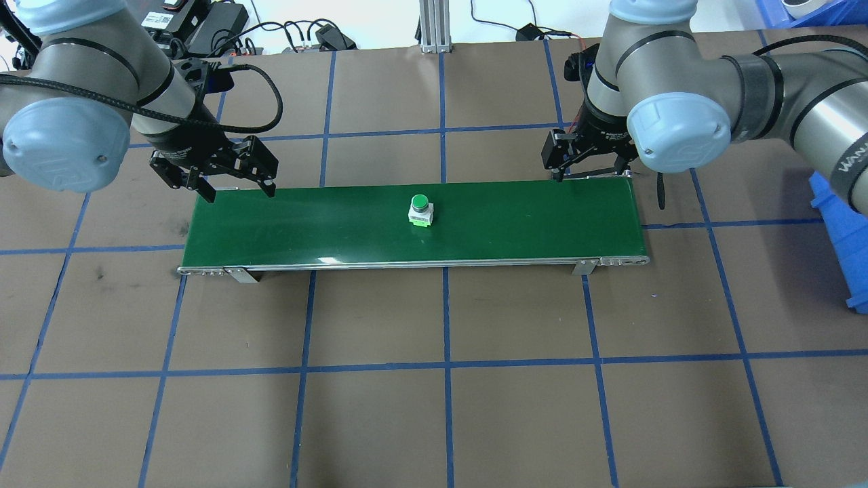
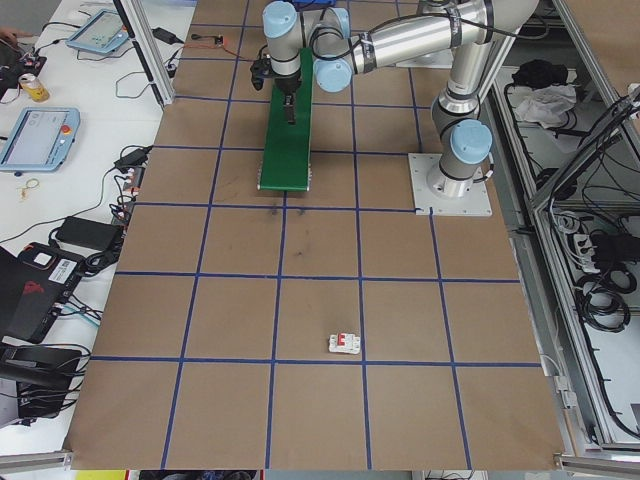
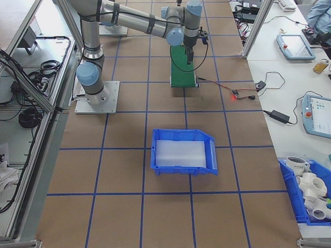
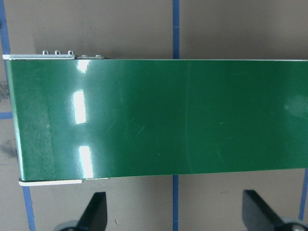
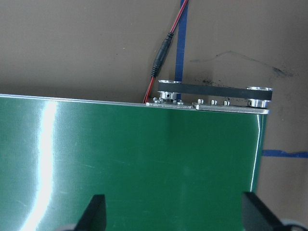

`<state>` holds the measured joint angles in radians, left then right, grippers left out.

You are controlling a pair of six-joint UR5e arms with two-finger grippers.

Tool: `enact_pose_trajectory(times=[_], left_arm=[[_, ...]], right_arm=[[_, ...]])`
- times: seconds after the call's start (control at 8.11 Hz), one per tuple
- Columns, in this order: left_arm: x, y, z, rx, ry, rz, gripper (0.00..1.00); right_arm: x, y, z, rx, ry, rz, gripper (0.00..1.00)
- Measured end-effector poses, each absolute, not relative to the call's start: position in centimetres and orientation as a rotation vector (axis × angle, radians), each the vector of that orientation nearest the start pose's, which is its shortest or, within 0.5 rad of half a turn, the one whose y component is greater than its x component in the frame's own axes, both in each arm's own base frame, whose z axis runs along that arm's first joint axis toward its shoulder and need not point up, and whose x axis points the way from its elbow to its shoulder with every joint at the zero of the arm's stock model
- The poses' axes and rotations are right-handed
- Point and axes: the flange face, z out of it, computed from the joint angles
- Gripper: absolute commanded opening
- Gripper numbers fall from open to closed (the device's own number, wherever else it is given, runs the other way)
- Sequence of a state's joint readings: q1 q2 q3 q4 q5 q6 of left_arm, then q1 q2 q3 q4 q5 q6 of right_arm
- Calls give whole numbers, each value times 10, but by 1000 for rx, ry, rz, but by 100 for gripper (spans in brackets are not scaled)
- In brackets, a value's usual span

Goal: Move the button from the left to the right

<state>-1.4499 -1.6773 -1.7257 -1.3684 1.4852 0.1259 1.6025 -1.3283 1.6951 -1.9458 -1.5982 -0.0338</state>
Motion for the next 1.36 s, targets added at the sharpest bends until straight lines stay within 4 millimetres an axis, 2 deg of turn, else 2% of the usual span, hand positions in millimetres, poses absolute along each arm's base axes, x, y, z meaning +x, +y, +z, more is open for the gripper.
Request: enact_pose_trajectory(times=[0.37,0.62,1.36], left_arm=[[-75,-526,385,-8,3232,82,100],[-74,-527,384,-9,3232,81,100],[-73,-525,384,-14,3233,79,100]], right_arm=[[147,-565,332,-92,3168,-12,100],[148,-565,333,-20,3153,-17,100],[165,-564,333,33,2978,-6,100]])
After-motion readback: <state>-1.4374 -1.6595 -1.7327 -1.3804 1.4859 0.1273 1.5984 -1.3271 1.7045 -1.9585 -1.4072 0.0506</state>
